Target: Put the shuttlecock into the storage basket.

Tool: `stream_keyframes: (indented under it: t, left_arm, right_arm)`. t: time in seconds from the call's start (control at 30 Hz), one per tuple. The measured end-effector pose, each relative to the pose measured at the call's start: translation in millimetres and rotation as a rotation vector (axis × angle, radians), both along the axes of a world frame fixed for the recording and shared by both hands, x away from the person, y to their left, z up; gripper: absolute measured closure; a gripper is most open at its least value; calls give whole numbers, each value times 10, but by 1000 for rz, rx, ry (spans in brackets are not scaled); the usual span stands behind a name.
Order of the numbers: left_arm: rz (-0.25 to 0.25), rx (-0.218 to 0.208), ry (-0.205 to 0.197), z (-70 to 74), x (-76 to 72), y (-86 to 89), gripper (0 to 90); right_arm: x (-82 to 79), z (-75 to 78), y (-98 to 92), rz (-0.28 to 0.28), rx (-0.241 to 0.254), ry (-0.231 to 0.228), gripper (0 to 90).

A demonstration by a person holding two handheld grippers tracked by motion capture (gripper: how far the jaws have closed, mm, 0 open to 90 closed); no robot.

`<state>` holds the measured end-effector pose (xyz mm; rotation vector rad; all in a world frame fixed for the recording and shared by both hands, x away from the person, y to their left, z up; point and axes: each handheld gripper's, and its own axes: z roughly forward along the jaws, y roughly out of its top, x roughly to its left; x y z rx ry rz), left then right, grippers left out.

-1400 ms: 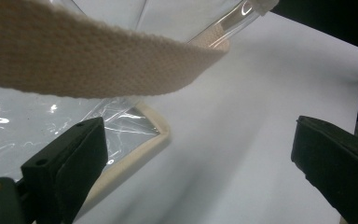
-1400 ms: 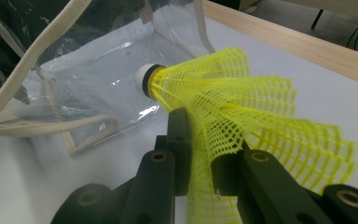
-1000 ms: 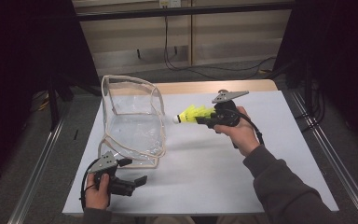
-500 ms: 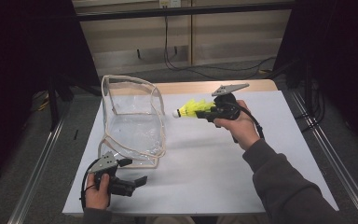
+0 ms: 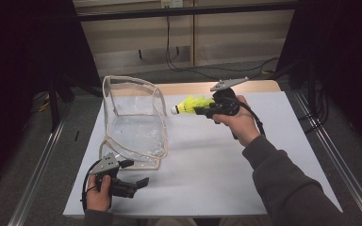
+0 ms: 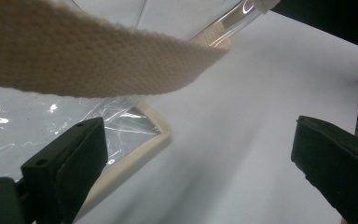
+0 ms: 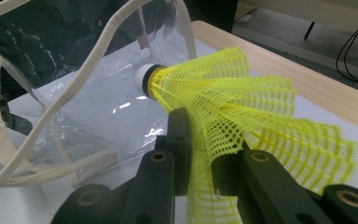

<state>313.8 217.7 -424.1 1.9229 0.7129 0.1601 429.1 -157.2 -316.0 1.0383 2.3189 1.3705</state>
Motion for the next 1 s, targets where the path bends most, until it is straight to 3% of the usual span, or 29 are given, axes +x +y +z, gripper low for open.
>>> stream_keyframes:
  t: [1.0]
  left_arm:
    - [2, -10, 3, -4, 3, 9, 37]
  right_arm:
    - [58, 277, 234, 25, 2, -32, 797]
